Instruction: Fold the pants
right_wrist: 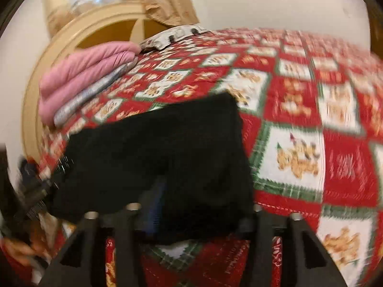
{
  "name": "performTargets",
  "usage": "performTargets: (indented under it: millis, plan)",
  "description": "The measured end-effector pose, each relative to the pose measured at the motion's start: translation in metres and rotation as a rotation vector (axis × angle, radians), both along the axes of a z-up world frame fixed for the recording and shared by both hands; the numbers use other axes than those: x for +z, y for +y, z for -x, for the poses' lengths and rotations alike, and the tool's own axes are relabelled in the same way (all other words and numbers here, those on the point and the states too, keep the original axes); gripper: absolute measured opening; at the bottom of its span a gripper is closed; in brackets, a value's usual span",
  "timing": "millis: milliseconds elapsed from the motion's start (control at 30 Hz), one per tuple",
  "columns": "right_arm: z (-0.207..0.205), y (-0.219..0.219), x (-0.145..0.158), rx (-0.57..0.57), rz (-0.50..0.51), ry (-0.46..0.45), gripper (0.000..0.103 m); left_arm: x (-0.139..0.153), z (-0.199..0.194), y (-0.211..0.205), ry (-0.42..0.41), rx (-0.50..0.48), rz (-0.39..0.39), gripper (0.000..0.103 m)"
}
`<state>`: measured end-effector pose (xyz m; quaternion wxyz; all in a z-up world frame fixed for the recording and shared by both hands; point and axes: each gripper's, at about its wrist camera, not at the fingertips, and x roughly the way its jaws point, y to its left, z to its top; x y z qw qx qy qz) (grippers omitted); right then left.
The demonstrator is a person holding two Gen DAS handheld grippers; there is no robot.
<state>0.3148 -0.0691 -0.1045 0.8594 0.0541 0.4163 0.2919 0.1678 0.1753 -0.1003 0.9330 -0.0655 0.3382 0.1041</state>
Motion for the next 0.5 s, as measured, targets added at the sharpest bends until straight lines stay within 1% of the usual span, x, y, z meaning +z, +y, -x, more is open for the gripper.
performTargets:
  millis: [33,100,167,200,233,267,300,367,400,433,467,500]
  plan:
    - [-0.004,-0.009,0.0,-0.025,-0.032,0.022,0.075,0.0,0.001,-0.003,-0.003,-0.007,-0.019,0.029]
    - [-0.007,-0.023,-0.002,-0.052,-0.054,0.059,0.077,0.0,-0.001,-0.005,-0.001,-0.01,-0.037,0.032]
    - [-0.001,-0.034,0.001,-0.068,-0.076,0.061,0.077,0.003,0.001,-0.003,0.001,-0.001,-0.043,0.043]
    - [0.004,-0.038,0.004,-0.086,-0.083,0.052,0.077,0.008,0.004,0.002,-0.001,0.007,-0.04,0.047]
    - [0.014,-0.047,0.015,-0.134,-0.097,0.017,0.077,0.01,0.008,0.004,-0.003,0.018,-0.041,0.053]
    - [0.025,-0.052,0.023,-0.168,-0.11,-0.02,0.077,0.014,0.012,0.006,-0.008,0.031,-0.044,0.055]
    - [0.035,-0.06,0.035,-0.207,-0.134,-0.073,0.077,0.019,0.017,0.008,-0.017,0.048,-0.052,0.055]
    - [0.046,-0.064,0.054,-0.242,-0.149,-0.141,0.077,0.028,0.026,0.008,-0.04,0.079,-0.092,0.055]
    - [0.05,-0.061,0.065,-0.242,-0.133,-0.179,0.071,0.03,0.027,0.007,-0.047,0.084,-0.103,0.055]
    - [0.05,-0.056,0.071,-0.228,-0.114,-0.198,0.059,0.034,0.028,0.004,-0.06,0.083,-0.12,0.055]
    - [0.052,-0.042,0.078,-0.188,-0.053,-0.228,0.025,0.038,0.027,-0.001,-0.068,0.073,-0.125,0.055]
    - [0.052,-0.034,0.08,-0.167,-0.016,-0.234,0.01,0.039,0.026,-0.004,-0.07,0.066,-0.127,0.055]
